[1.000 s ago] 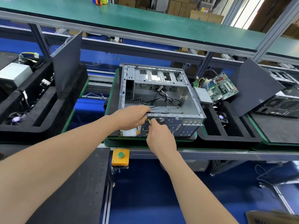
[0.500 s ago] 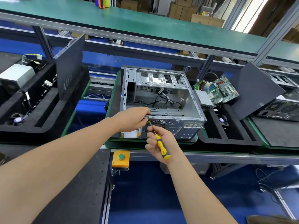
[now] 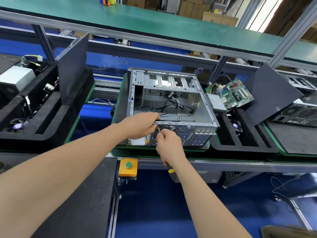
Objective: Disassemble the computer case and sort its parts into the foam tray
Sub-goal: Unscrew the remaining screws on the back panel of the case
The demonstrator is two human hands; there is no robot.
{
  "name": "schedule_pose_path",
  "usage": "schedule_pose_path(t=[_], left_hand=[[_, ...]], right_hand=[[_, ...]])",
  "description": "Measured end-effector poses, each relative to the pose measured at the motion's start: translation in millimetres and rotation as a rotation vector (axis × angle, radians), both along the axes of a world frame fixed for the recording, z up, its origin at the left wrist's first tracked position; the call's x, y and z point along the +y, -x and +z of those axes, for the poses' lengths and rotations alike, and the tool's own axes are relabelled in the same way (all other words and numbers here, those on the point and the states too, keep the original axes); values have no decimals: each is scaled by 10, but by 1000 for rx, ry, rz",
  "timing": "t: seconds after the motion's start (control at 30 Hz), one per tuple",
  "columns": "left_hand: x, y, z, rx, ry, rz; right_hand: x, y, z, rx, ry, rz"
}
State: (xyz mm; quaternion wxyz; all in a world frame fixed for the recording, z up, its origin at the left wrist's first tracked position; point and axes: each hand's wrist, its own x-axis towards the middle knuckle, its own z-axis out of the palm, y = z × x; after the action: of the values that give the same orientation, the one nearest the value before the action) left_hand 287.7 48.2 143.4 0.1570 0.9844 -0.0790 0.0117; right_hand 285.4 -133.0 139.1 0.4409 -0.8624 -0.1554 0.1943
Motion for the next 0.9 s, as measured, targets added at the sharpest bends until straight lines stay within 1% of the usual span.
schedule_pose_path(t=[0.03, 0.07, 0.1, 0.17, 0.23, 0.27, 0.3, 0.33, 0.4, 0.43, 0.53, 0.63, 0.67, 0.73, 0.83, 0.9], left_hand=[[1, -2, -2, 4, 2, 4], [2, -6, -4, 4, 2, 8], [0, -12, -8, 0, 2, 11], [-1, -14, -8, -8, 1, 10], [3, 1, 9, -4, 15, 4], [3, 10, 23, -2, 25, 2], [2, 20, 36, 0, 32, -1], [-2, 28, 45, 1, 34, -2], [-9, 37, 55, -6, 35, 4], [-10, 38, 57, -7, 38, 8], [-5, 38, 59, 6, 42, 7], [12, 29, 68, 19, 57, -4], [16, 25, 70, 20, 63, -5], [20, 26, 64, 21, 74, -7], [24, 34, 58, 37, 113, 7], [32, 29, 52, 36, 112, 1]], right_hand=[[16, 26, -10, -179, 182, 32], [39, 50, -34, -311, 320, 46], [60, 77, -64, -401, 392, 37], [80, 106, -140, -483, 406, -14], [55, 101, -169, -474, 309, -42], [38, 79, -155, -403, 225, -44], [21, 50, -123, -265, 115, -55], [8, 12, -91, -57, -15, -85], [-19, -64, -42, 433, -284, -165], [-38, -89, -25, 612, -393, -172], [-95, -129, -23, 922, -669, -107], [-160, -115, -111, 1269, -1004, -78], [-170, -99, -142, 1355, -1102, -62], [-158, -61, -179, 1412, -1208, -38], [-118, -34, -172, 1356, -1205, -72], [-115, -54, -155, 1256, -1126, -92]])
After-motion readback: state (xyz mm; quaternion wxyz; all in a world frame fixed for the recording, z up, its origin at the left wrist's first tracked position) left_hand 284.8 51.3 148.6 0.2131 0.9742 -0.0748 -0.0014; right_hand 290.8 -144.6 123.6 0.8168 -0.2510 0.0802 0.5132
